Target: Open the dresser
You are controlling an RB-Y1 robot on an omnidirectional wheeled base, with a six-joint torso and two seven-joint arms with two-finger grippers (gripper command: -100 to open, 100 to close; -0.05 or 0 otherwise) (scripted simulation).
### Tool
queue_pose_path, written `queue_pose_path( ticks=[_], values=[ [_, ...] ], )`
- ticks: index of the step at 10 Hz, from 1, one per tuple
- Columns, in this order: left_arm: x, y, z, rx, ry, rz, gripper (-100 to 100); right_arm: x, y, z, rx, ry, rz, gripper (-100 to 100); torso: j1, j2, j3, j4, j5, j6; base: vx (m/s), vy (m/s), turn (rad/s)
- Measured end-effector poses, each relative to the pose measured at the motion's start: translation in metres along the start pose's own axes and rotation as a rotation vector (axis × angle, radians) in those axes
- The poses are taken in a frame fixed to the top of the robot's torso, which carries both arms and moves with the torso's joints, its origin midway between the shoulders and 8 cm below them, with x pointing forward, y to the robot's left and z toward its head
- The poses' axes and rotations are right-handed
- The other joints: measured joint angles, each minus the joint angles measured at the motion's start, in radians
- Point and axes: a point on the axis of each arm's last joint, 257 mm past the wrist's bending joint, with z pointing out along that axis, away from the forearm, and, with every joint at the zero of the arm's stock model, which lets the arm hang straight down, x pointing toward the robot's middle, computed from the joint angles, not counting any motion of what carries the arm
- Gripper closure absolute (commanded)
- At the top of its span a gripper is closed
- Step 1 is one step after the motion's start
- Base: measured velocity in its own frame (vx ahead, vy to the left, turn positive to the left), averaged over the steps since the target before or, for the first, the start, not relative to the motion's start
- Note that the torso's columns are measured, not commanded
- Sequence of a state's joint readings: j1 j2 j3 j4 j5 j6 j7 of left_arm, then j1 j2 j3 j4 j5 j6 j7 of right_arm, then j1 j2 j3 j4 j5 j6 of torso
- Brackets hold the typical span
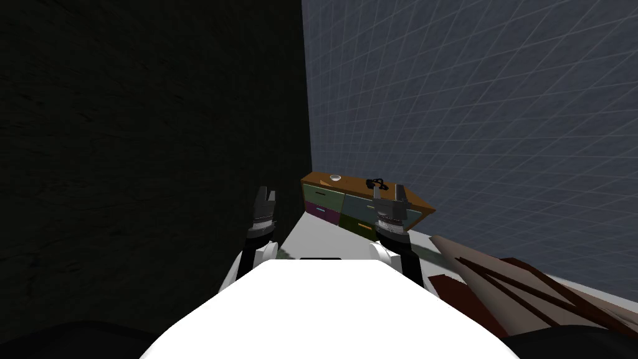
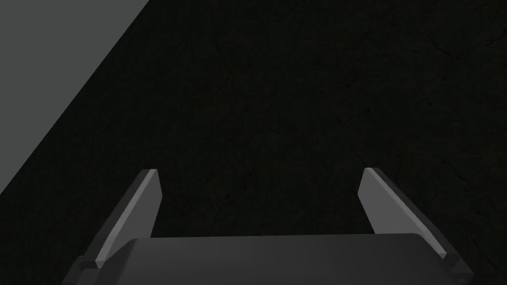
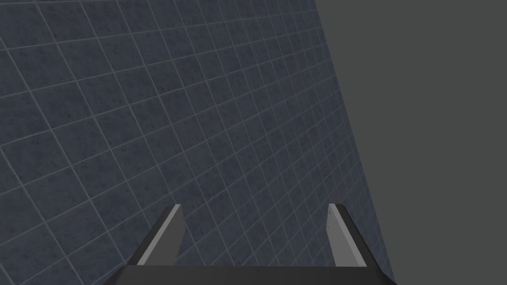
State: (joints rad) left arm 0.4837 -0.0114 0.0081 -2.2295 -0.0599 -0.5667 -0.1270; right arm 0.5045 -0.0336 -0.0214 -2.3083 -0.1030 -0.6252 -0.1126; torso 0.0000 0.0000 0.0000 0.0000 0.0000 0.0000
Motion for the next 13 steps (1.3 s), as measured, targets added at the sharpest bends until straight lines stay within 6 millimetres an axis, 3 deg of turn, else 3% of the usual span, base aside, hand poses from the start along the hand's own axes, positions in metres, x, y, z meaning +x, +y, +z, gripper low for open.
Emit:
queue_pose_path(
  ticks=[2, 9, 10, 13],
  values=[
    [0.0, 0.0, 0.0, 0.0, 0.0, 0.0, 0, 0.0, 0.0, 0.0, 0.0, 0.0, 0.0, 0, 0.0, 0.104, -0.209, 0.105, 0.0, 0.0, 0.0, 0.0, 0.0],
    [0.0, 0.0, 0.0, 0.0, 0.0, 0.0, 0, 0.0, 0.0, 0.0, 0.0, 0.0, 0.0, 0, 0.0, 0.618, -1.234, 0.617, 0.0, 0.0, 0.0, 0.0, 0.0],
    [0.0, 0.0, 0.0, 0.0, 0.0, 0.0, 0, 0.0, 0.0, 0.0, 0.0, 0.0, 0.0, -100, 0.0, 0.691, -1.382, 0.691, 0.0, 0.0, 0.026, -0.003, 0.154],
    [0.0, 0.0, 0.0, 0.0, 0.0, 0.0, 0, 0.007, -0.025, -0.005, 0.081, 0.079, -0.118, -100, 0.0, 0.736, -1.476, 0.736, 0.0, 0.0, 0.039, -0.013, 0.151]
  ],
)
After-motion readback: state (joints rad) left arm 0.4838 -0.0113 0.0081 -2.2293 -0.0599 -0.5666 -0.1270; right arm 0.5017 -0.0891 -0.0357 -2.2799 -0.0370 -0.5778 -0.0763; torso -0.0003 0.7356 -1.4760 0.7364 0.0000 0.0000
